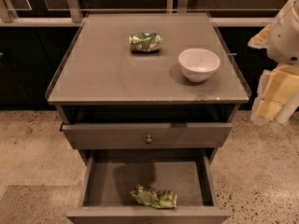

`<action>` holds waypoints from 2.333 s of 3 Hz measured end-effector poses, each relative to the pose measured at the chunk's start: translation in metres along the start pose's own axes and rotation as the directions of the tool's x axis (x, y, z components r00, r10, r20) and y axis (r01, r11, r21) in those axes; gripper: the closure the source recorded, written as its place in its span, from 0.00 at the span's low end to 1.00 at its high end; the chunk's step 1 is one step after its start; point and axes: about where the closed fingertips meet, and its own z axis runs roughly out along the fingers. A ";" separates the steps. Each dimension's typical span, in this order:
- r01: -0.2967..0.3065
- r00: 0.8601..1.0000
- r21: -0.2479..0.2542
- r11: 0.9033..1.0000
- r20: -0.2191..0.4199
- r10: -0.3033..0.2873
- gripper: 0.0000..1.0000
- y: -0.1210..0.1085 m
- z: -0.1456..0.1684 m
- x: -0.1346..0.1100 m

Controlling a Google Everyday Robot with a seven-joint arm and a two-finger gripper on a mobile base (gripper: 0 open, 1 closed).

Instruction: Pick green can from middle drawer and place on counter

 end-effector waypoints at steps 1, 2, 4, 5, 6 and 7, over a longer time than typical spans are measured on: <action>0.000 1.000 0.009 1.000 0.002 0.000 0.00 0.000 -0.001 0.000; -0.020 0.999 0.004 1.000 0.042 0.020 0.00 0.011 0.022 0.006; -0.113 0.942 -0.242 0.964 0.283 0.181 0.00 0.090 0.200 0.000; -0.145 0.922 -0.321 0.936 0.299 0.245 0.00 0.108 0.281 -0.006; -0.157 0.916 -0.328 0.931 0.305 0.261 0.00 0.108 0.294 -0.006; -0.208 0.905 -0.332 0.920 0.292 0.310 0.00 0.112 0.306 0.005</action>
Offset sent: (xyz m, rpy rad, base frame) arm -0.0251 0.0003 -0.1365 0.2264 -0.0107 -0.0447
